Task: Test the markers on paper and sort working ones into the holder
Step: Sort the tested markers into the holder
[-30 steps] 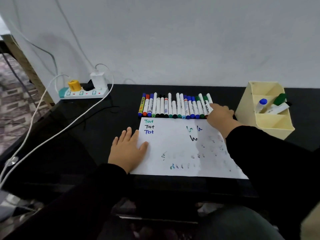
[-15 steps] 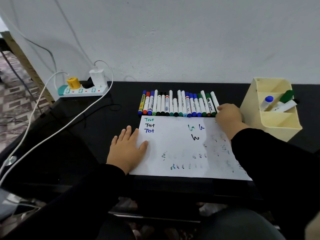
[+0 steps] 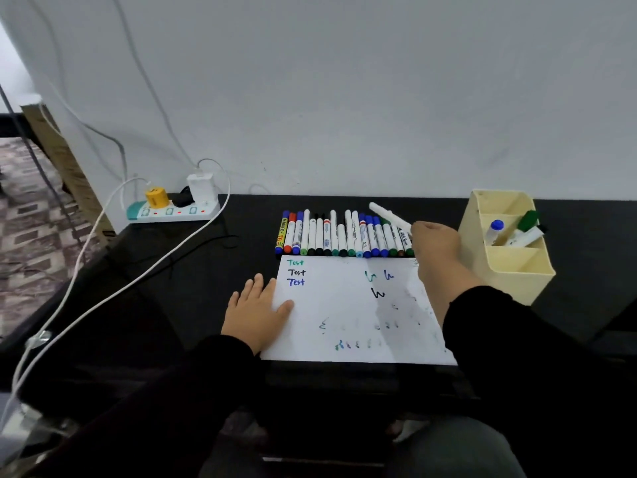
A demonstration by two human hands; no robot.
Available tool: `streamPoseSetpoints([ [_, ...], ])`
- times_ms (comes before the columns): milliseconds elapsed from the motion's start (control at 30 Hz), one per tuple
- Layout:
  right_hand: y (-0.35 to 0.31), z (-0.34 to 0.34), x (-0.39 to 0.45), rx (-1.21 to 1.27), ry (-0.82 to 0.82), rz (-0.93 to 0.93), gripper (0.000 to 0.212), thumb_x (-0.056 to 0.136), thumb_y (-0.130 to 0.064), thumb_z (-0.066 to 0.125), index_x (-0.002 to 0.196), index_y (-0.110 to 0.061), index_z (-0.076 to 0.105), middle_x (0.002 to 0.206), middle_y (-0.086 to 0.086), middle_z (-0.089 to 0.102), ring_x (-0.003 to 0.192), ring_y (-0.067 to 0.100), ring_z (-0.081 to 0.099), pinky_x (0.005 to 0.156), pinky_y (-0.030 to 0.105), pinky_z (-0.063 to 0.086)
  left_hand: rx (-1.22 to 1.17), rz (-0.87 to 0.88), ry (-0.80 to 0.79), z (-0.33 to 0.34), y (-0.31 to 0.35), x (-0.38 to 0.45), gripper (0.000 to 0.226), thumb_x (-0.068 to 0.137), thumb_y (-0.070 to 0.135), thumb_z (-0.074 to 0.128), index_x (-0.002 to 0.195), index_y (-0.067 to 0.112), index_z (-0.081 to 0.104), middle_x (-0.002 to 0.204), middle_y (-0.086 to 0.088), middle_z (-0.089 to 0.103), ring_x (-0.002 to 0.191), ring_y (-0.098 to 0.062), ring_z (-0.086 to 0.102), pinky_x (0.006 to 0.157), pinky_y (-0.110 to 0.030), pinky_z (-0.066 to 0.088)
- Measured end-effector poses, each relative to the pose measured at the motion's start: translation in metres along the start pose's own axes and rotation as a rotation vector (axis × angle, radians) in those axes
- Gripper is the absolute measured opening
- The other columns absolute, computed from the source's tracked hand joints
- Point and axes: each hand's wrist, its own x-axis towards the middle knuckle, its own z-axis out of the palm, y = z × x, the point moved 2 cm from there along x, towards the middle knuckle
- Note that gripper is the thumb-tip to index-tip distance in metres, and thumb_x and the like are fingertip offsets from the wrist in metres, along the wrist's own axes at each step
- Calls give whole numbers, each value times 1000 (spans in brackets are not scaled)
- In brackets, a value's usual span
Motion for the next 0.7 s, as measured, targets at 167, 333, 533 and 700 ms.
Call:
streamPoseSetpoints([
  [167,-7,0,-22,53,-65,89,16,88,-14,50,76,-13,60,67,1,53,61,15,48,56,26,41,-230,-20,10,-25,5,-4,67,96,46,38,150,20,9,158,-3,8,145,-20,5,116,-42,5],
  [333,-19,5,-36,-37,-132,119,23,91,-20,44,92,-8,64,68,3,54,57,12,41,52,23,34,-607,204,108,-59,27,-21,63,94,37,51,148,27,21,151,4,30,133,-13,37,108,-29,31],
  [533,-19,20,-46,-16,-217,126,22,89,-22,46,81,-9,62,62,3,48,53,12,36,51,23,31,-881,277,-16,-75,45,-34,38,94,26,54,129,12,54,94,9,64,80,-3,59,74,-15,49],
  [700,4,37,-62,119,-434,263,27,90,-30,60,68,-16,54,51,0,40,44,10,27,40,18,22,-914,231,-95,-75,44,-37,27,94,24,54,115,11,64,84,8,64,73,-3,57,63,-8,48],
])
